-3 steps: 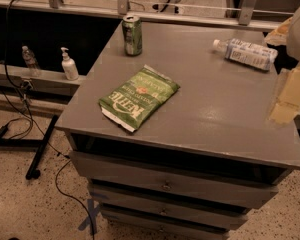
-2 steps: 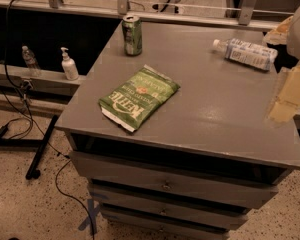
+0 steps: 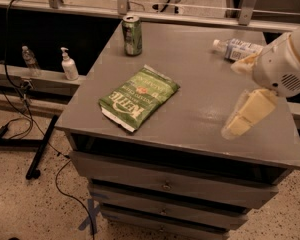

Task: Move green jalapeno chip bag near blue plastic bottle

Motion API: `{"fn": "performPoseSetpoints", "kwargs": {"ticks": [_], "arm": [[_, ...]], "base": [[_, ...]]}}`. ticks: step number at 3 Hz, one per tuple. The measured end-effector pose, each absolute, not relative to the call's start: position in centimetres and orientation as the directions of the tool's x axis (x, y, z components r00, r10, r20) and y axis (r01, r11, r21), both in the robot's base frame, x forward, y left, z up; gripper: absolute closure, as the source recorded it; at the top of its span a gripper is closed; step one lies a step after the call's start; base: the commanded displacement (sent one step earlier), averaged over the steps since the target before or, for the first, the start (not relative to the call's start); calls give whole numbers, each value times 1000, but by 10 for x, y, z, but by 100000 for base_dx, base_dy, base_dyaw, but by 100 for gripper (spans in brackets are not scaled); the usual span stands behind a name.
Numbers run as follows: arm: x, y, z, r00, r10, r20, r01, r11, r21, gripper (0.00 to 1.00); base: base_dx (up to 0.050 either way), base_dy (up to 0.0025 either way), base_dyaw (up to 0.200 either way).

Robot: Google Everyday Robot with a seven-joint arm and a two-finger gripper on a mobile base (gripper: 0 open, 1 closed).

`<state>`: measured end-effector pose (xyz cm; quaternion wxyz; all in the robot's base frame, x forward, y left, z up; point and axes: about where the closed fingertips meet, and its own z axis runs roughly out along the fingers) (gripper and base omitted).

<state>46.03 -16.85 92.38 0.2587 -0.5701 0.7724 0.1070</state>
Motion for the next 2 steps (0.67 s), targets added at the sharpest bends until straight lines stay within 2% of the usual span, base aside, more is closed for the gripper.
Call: {"fn": "performPoseSetpoints", "kwargs": {"ticks": [1,2], "arm": [[480,-122,885,-228,-704,-672,-942,334,-31,0],[505,-72,859,-226,-596,-771,-947,321,30,0]], "base": [[0,0,0],[0,0,0]]}}
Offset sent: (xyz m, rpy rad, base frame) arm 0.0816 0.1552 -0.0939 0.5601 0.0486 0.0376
